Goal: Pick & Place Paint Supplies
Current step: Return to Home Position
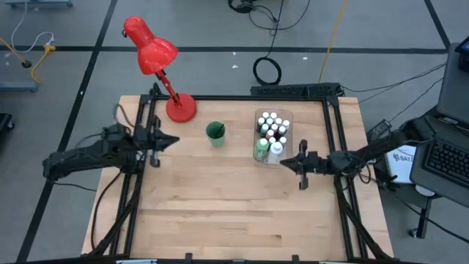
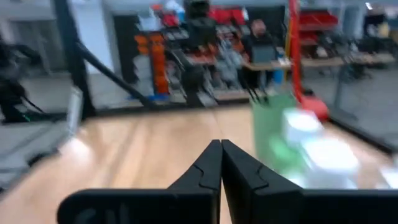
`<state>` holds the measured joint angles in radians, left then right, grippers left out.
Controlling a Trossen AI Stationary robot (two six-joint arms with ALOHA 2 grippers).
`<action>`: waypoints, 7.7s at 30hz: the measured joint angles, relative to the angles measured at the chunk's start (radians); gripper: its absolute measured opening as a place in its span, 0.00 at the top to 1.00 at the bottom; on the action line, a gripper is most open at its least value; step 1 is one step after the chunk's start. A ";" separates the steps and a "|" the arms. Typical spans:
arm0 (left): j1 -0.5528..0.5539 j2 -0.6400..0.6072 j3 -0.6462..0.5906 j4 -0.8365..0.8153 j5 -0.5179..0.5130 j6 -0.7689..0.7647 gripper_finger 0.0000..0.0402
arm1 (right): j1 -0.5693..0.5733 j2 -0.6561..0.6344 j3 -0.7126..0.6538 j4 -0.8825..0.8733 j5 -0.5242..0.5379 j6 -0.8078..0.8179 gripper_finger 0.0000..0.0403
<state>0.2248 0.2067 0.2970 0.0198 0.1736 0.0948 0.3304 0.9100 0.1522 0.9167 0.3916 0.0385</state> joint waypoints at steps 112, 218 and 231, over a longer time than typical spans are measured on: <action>0.167 0.338 -0.280 0.426 0.083 0.003 0.99 | -0.316 -0.357 -0.139 -0.420 -0.185 0.054 1.00; 0.166 0.338 -0.280 0.426 0.081 0.005 0.94 | -0.315 -0.356 -0.139 -0.420 -0.184 0.054 1.00; 0.167 0.338 -0.280 0.426 0.081 0.005 0.94 | -0.315 -0.356 -0.139 -0.420 -0.185 0.054 1.00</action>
<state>0.3913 0.5450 0.0166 0.4454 0.2546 0.0994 0.0150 0.5537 0.0135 0.4965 0.2070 0.0925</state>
